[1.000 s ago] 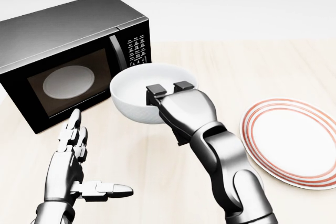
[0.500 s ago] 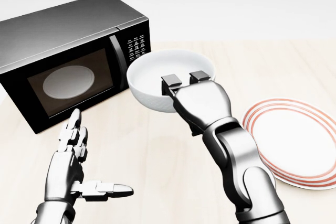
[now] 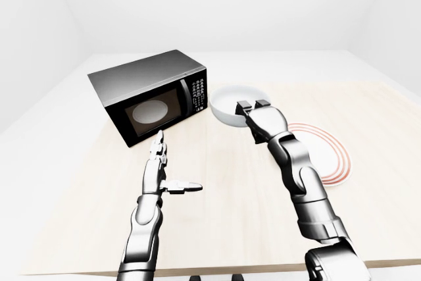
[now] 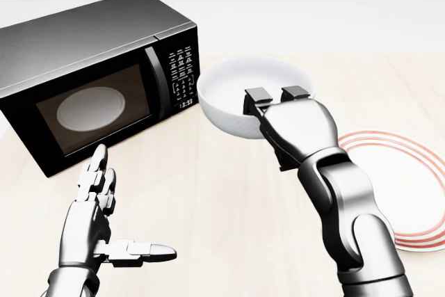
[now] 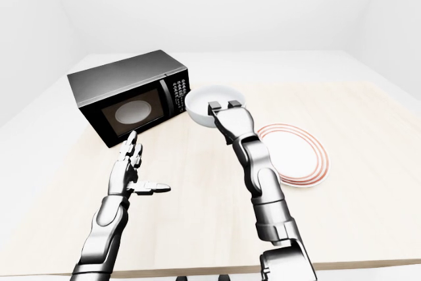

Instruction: Pick up the white bowl and put it on the plate.

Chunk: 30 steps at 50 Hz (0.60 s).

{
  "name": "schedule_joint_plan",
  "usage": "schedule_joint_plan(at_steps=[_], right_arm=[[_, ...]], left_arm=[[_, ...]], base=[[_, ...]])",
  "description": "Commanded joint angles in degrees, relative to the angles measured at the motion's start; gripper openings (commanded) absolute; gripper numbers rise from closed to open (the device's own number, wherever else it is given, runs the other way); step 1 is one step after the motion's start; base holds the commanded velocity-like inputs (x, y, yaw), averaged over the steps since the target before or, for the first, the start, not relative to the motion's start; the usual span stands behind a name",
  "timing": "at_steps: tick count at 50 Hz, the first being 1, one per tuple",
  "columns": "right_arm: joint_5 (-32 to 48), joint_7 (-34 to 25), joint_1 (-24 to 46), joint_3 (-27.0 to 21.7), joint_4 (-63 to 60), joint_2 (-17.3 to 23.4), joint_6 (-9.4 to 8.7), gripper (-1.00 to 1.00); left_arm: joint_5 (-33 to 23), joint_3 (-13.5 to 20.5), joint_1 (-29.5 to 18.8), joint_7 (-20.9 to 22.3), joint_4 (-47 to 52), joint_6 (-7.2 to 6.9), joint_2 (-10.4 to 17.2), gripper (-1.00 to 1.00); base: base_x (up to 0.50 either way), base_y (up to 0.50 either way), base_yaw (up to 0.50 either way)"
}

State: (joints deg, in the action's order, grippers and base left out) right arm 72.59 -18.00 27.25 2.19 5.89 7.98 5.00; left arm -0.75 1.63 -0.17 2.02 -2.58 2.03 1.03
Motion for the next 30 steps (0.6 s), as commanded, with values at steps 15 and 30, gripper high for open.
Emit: schedule_joint_plan(at_steps=[15, 30], right_arm=[[-4.45, 0.78, -1.82, -3.92, -1.31, 4.53, 0.00, -1.00], [-5.94, -0.57, -2.95, -6.53, -3.24, 7.27, 0.00, -1.00]], left_arm=[[-0.25, -0.21, 0.07, -0.09, -0.04, 0.05, -0.09, 1.00], [-0.19, -0.11, -0.18, -0.22, -0.03, -0.19, -0.05, 1.00]], base=[[0.00, 0.00, 0.00], [0.00, 0.00, 0.00]])
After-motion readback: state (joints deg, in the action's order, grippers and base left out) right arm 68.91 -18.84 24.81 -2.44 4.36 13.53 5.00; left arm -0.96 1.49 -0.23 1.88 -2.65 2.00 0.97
